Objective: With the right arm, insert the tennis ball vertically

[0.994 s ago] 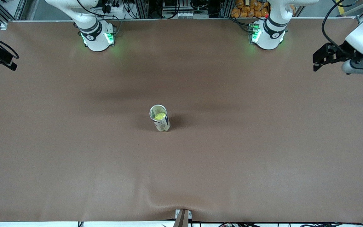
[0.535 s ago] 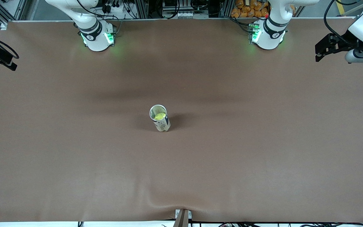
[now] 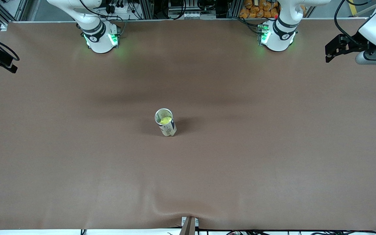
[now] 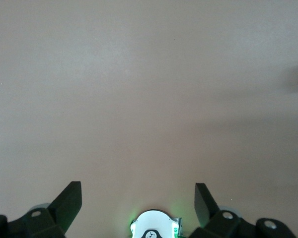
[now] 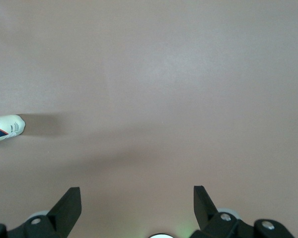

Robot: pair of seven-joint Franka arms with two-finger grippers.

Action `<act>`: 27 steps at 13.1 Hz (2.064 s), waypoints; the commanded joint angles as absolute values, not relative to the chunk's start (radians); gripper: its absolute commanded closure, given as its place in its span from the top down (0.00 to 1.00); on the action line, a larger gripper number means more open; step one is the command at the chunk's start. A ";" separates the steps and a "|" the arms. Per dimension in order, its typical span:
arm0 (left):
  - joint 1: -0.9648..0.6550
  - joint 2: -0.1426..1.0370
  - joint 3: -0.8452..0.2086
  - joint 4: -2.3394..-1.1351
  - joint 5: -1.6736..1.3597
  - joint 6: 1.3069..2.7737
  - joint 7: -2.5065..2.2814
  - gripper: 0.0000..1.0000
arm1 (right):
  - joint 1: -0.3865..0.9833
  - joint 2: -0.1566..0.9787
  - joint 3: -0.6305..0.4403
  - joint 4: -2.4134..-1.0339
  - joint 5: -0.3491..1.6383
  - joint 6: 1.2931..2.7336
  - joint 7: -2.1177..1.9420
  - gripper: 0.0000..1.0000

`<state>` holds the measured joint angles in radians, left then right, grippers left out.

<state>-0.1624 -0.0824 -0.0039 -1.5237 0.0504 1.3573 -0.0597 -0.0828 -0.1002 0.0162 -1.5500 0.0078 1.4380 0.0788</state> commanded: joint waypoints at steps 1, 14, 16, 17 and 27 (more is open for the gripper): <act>-0.167 -0.106 0.003 -1.532 0.038 1.350 -0.065 1.00 | -0.087 -0.095 0.021 -1.531 -0.006 1.427 0.095 1.00; -0.109 -0.054 0.009 -1.528 0.037 1.466 -0.051 1.00 | -0.087 -0.095 0.021 -1.531 -0.006 1.427 0.095 1.00; -0.104 -0.060 0.006 -1.558 0.035 1.479 -0.051 1.00 | -0.087 -0.095 0.021 -1.531 -0.006 1.427 0.095 1.00; -0.097 -0.070 -0.003 -1.587 0.035 1.495 -0.052 1.00 | -0.087 -0.095 0.021 -1.531 -0.006 1.427 0.095 1.00; -0.031 -0.087 -0.083 -1.586 -0.018 1.488 -0.049 1.00 | -0.087 -0.095 0.021 -1.531 -0.006 1.427 0.095 1.00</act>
